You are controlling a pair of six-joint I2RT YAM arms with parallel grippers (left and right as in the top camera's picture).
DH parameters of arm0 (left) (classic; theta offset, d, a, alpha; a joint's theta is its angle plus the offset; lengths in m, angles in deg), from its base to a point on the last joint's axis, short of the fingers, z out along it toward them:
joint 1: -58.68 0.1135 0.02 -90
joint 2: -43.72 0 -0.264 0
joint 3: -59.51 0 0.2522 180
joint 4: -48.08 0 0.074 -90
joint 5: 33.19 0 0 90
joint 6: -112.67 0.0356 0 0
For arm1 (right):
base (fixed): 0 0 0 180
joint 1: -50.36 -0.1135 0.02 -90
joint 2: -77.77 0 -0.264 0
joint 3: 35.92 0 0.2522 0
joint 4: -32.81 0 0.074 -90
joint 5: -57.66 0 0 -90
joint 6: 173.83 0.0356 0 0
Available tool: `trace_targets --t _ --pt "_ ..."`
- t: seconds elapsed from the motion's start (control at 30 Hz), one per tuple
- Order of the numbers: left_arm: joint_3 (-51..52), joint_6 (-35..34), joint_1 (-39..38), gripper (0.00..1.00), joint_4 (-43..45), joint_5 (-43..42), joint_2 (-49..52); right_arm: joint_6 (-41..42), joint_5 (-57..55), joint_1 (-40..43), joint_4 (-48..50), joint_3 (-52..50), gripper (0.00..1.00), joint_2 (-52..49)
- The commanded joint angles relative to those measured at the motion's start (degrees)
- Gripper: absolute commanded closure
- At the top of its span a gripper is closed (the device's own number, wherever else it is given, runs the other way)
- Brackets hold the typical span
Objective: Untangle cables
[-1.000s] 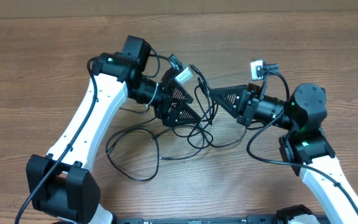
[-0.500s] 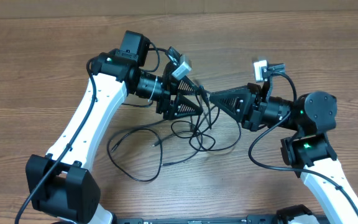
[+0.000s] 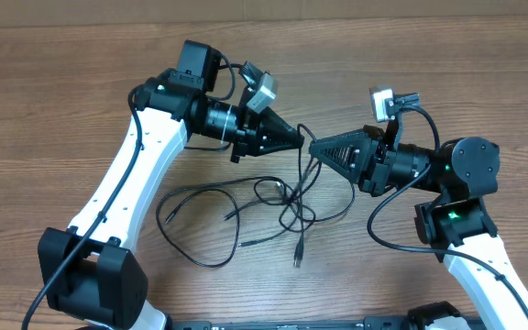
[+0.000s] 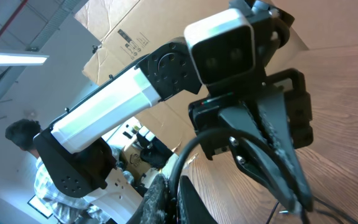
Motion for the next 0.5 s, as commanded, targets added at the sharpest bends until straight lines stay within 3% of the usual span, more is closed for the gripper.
trace_targets --t 0.0,0.47 --pt "0.26 1.29 0.04 0.96 1.20 -8.02 -0.37 0.04 0.26 2.67 -0.15 1.55 0.96 1.09" --pt "-0.31 -0.81 2.99 0.96 1.14 -6.32 -3.80 -2.29 0.26 16.50 -11.72 1.55 0.96 1.05"
